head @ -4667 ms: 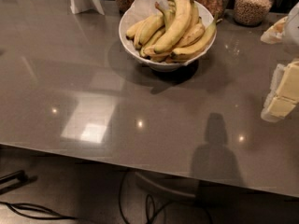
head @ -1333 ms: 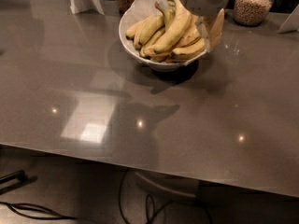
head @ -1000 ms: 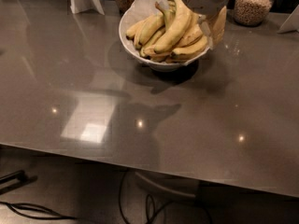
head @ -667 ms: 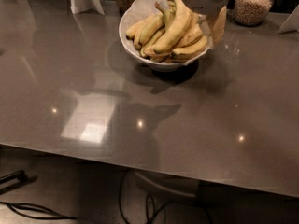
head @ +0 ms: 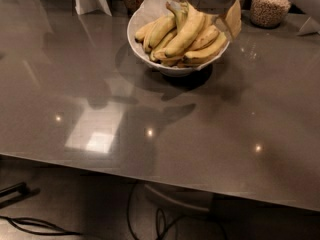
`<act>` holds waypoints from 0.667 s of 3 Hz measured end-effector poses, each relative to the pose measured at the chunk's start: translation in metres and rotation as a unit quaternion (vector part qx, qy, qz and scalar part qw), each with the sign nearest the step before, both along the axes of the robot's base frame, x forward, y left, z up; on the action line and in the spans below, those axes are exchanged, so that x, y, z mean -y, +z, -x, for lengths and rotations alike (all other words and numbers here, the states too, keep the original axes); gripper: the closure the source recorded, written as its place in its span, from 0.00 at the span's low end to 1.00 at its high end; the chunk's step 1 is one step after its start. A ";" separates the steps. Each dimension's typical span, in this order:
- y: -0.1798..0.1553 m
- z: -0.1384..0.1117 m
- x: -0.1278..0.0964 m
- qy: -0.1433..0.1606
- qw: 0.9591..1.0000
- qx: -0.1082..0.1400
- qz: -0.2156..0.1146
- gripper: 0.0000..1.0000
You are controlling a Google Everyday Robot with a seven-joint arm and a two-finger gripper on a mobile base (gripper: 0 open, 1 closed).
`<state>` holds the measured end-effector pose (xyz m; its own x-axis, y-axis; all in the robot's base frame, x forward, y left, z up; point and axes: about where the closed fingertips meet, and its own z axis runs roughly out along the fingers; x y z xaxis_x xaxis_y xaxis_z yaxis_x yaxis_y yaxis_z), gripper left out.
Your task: Pick banana from white bowl
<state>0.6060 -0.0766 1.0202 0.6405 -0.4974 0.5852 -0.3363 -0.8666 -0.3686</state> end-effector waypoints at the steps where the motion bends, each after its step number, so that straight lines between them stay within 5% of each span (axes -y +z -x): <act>1: -0.001 -0.011 -0.001 0.013 0.999 0.017 0.043 0.00; 2: -0.004 -0.027 -0.005 0.029 0.996 0.034 0.077 0.19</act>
Offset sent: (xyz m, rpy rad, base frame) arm 0.0484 0.0119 -0.0111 -0.2328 -0.0979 0.0986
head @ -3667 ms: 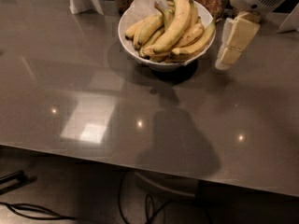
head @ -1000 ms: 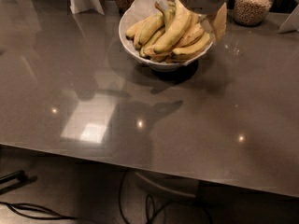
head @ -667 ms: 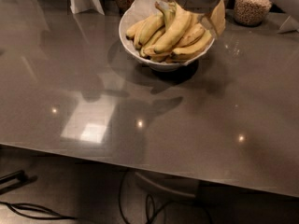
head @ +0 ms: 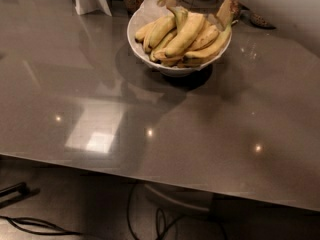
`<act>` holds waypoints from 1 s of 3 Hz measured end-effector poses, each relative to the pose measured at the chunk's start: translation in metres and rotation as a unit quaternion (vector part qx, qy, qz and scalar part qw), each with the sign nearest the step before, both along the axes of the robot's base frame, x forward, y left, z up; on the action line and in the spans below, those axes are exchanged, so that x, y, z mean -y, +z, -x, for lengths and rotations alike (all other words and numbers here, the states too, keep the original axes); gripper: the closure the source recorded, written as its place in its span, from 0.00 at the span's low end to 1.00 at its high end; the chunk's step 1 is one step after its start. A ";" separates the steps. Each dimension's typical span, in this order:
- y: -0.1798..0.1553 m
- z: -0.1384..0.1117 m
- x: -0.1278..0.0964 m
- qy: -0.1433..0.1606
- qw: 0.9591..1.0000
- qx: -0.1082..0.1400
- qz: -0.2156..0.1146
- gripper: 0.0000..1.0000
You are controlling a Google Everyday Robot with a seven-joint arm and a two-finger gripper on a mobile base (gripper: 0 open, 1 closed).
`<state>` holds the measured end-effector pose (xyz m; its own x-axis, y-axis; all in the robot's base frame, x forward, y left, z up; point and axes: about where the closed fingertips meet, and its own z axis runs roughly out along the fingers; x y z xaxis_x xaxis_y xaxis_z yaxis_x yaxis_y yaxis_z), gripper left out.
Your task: Pick banana from white bowl
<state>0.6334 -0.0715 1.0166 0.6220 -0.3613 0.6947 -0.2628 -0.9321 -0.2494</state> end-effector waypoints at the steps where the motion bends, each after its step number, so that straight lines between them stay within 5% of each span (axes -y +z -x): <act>1: -0.004 -0.012 -0.002 0.010 1.000 0.007 0.008 0.42; 2: -0.010 -0.023 0.000 0.016 1.000 0.007 0.007 0.63; 3: -0.017 -0.036 0.002 0.019 1.000 0.004 0.011 0.52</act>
Offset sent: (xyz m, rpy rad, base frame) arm 0.0400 -0.0011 -0.0230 -0.0102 -0.0061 0.0452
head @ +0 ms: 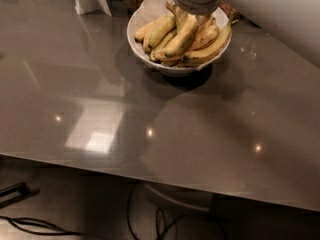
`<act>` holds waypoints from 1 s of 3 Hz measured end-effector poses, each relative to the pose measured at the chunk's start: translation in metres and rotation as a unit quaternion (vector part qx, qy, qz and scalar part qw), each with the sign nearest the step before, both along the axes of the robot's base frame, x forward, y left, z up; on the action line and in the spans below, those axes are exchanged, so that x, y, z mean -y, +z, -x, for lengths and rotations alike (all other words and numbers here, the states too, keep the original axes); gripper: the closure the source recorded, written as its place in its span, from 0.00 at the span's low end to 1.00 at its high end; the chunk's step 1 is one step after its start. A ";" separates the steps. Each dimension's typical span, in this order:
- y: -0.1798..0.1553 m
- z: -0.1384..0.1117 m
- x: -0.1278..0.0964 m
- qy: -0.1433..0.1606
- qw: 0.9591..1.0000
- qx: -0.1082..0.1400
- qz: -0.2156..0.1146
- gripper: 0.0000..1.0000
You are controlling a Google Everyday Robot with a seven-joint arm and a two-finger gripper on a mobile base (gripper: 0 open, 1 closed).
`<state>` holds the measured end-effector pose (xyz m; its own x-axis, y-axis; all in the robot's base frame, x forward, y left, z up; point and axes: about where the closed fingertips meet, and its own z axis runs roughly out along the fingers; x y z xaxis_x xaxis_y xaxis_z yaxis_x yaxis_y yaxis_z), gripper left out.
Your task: Pick banana from white bowl
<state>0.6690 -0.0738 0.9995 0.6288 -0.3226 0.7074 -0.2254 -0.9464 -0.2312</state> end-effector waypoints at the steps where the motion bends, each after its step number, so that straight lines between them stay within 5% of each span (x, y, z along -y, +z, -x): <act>1: -0.006 -0.009 0.000 0.004 1.000 -0.002 0.008 0.40; 3: -0.010 -0.018 0.007 0.005 1.000 -0.005 0.029 0.40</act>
Offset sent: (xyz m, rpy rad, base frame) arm 0.0186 -0.0056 -0.0051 -0.0535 -0.0002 0.0156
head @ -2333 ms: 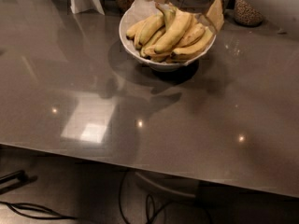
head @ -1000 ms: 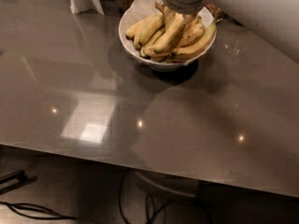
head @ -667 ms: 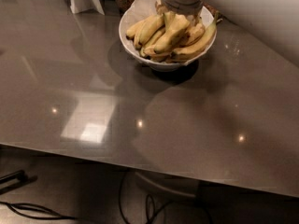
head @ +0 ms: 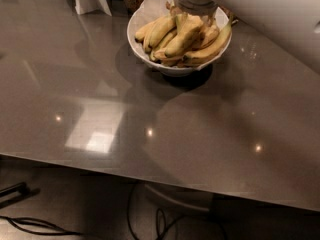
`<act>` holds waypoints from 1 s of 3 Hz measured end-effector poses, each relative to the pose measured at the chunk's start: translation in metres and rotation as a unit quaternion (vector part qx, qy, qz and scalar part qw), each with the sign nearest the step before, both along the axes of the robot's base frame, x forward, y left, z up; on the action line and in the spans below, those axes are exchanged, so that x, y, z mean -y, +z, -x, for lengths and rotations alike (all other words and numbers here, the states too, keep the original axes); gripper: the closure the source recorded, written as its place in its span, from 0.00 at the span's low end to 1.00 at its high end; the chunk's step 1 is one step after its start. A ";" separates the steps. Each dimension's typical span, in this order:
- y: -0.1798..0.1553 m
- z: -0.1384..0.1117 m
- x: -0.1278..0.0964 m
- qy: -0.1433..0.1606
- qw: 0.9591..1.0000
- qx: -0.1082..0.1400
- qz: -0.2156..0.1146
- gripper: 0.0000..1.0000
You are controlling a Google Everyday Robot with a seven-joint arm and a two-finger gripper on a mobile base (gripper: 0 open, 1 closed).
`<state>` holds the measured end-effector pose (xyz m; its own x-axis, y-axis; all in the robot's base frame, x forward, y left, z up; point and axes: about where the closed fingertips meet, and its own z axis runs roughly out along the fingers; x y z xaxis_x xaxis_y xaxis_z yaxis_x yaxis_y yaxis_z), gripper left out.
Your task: Pick banana from white bowl
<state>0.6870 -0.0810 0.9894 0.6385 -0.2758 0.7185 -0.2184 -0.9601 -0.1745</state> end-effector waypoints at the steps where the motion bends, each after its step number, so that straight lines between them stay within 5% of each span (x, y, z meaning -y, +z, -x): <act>1: -0.005 -0.006 0.005 -0.002 1.000 -0.004 0.013 0.41; 3: -0.016 -0.022 0.011 -0.011 0.999 -0.014 0.028 0.46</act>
Offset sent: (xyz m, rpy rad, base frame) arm 0.0245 -0.0152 -0.0190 -0.0657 0.0356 -0.0279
